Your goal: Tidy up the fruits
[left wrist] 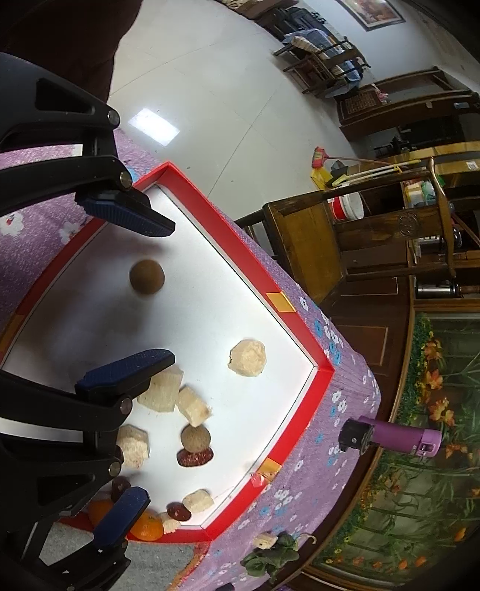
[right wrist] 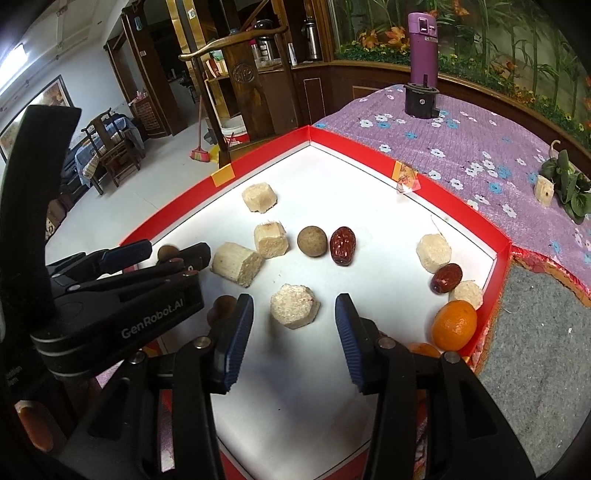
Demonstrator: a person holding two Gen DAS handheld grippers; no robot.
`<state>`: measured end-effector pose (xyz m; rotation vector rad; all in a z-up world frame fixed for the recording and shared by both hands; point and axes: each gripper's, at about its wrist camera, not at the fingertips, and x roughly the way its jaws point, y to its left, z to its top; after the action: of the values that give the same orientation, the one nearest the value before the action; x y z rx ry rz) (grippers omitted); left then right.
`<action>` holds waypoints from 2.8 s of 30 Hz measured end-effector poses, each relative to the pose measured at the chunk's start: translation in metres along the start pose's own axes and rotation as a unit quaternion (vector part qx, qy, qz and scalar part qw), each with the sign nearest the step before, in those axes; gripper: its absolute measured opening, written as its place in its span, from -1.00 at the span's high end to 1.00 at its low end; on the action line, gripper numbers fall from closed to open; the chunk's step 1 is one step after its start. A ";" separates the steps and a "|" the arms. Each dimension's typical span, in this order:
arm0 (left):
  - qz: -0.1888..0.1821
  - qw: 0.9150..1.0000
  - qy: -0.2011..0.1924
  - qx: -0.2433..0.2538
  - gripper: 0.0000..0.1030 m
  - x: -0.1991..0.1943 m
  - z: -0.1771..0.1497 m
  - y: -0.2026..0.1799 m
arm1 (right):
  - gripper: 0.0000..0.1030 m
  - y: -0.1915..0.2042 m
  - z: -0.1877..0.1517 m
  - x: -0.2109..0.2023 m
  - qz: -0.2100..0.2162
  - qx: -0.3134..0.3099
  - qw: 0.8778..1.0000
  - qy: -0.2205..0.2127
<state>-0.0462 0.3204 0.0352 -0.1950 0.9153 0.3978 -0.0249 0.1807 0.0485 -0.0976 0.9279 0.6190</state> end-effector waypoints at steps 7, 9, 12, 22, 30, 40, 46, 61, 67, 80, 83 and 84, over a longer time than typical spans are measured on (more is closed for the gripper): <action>0.007 1.000 -0.015 -0.004 -0.28 -0.011 0.000 -0.007 | 0.06 -0.008 0.001 -0.009 -0.001 0.006 1.000 -0.008; 0.005 1.000 -0.017 -0.005 -0.28 -0.014 0.000 -0.010 | 0.06 -0.011 0.000 -0.012 -0.002 0.008 1.000 -0.009; 0.012 1.000 -0.023 -0.004 -0.28 -0.018 -0.001 -0.014 | 0.06 -0.014 0.000 -0.014 -0.001 0.010 1.000 -0.010; 0.039 0.999 -0.031 -0.018 -0.52 -0.025 0.001 -0.019 | 0.06 -0.027 0.001 -0.025 -0.002 0.013 1.000 -0.020; 0.032 0.999 -0.028 -0.018 -0.61 -0.028 -0.003 -0.032 | 0.06 -0.033 -0.001 -0.029 0.002 0.015 1.000 -0.022; 0.032 0.999 -0.028 -0.021 -0.61 -0.030 -0.006 -0.048 | 0.06 -0.049 -0.005 -0.035 0.001 0.018 1.000 -0.020; 0.044 0.998 -0.020 -0.032 -0.61 -0.028 -0.008 -0.049 | 0.06 -0.054 -0.005 -0.035 0.006 0.016 1.000 -0.016; 0.062 0.997 0.009 -0.041 -0.61 -0.024 -0.007 -0.044 | 0.06 -0.056 -0.002 -0.032 0.014 0.011 1.000 -0.016; 0.042 0.998 0.023 -0.050 -0.65 -0.023 -0.006 -0.041 | 0.06 -0.058 -0.001 -0.031 0.012 0.013 1.000 -0.016; 0.023 0.995 0.054 -0.078 -0.61 -0.011 -0.009 -0.034 | 0.06 -0.058 0.000 -0.030 0.010 0.014 1.000 -0.016; 0.023 0.995 0.058 -0.080 -0.58 -0.009 -0.008 -0.034 | 0.06 -0.059 0.000 -0.030 0.009 0.012 1.000 -0.018; 0.023 0.995 0.059 -0.081 -0.58 -0.009 -0.007 -0.034 | 0.06 -0.058 0.000 -0.030 0.009 0.013 1.000 -0.018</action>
<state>-0.0425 0.2852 0.0381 -0.3489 1.0050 0.5068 -0.0069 0.1191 0.0610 -0.0556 0.9019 0.6229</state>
